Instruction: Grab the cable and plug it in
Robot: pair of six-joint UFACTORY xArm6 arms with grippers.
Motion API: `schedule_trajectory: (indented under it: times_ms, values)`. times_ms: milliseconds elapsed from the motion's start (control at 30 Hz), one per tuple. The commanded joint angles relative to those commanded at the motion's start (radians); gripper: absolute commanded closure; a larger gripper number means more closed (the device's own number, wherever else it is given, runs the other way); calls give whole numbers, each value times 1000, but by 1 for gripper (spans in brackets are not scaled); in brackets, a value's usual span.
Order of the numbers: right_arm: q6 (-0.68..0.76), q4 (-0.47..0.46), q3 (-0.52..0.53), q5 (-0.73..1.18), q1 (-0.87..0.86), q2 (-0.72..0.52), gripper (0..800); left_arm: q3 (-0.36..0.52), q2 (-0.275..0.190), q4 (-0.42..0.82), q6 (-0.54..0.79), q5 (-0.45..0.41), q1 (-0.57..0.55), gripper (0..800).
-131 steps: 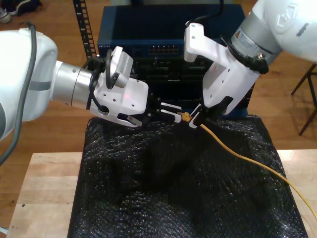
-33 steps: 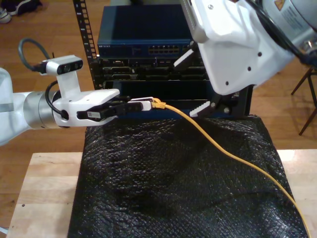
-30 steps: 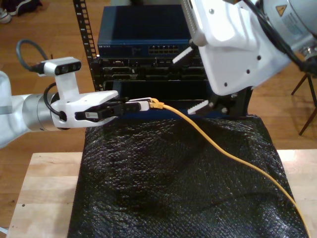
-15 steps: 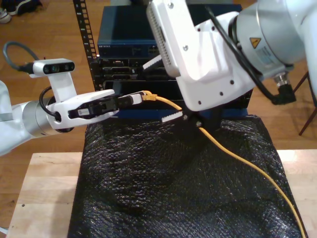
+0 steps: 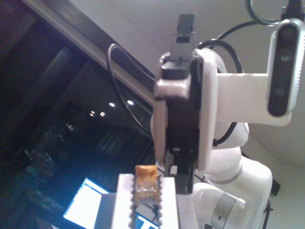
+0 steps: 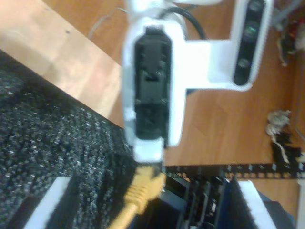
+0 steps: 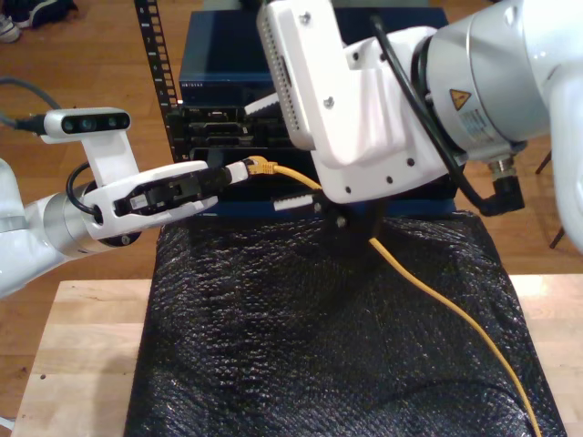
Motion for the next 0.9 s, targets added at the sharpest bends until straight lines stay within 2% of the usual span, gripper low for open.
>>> schedule_trajectory:
  times_ms: [133, 367, 500, 900]
  values:
    - [2, 0, 8, 0, 0, 0, 210, 0, 2, 0, 0, 6, 0, 799]
    - [3, 0, 15, 0, 0, 2, 307, 2, 2, 0, -2, 20, -2, 799]
    - [5, 0, 15, -2, 0, 0, 425, 2, 3, 2, -2, 21, -2, 799]
    - [5, 41, 17, 0, 0, 2, 467, 2, 3, 0, -80, 46, -3, 799]
